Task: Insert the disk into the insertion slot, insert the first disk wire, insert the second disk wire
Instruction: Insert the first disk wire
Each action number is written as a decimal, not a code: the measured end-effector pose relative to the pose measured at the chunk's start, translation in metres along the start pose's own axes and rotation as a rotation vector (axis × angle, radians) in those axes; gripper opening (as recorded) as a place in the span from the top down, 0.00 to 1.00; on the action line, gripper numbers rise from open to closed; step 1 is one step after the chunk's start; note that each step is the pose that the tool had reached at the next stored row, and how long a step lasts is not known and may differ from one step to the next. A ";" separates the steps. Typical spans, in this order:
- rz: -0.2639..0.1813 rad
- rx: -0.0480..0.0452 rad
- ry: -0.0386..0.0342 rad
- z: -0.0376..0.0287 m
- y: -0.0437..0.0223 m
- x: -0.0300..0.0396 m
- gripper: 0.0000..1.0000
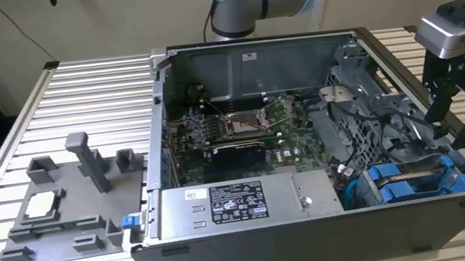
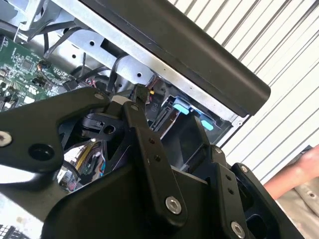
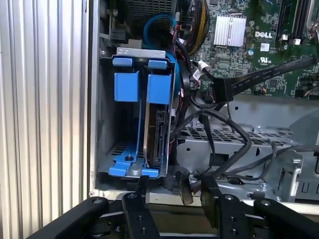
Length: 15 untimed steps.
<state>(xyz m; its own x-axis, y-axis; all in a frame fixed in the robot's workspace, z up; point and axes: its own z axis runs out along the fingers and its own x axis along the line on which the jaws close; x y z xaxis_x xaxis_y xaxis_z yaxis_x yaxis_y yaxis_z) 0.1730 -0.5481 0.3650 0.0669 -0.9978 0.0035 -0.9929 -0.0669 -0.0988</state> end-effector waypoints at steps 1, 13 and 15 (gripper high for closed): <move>0.000 0.0000 0.0006 0.0003 -0.0001 -0.0001 0.46; -0.004 -0.0325 0.0385 0.0003 -0.0009 -0.0009 0.67; -0.005 -0.0386 0.0470 0.0003 -0.0010 -0.0010 0.67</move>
<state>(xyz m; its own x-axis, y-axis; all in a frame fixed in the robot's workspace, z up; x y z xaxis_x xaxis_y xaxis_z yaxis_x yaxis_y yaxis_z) 0.1739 -0.5470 0.3648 0.0679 -0.9964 0.0508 -0.9957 -0.0709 -0.0602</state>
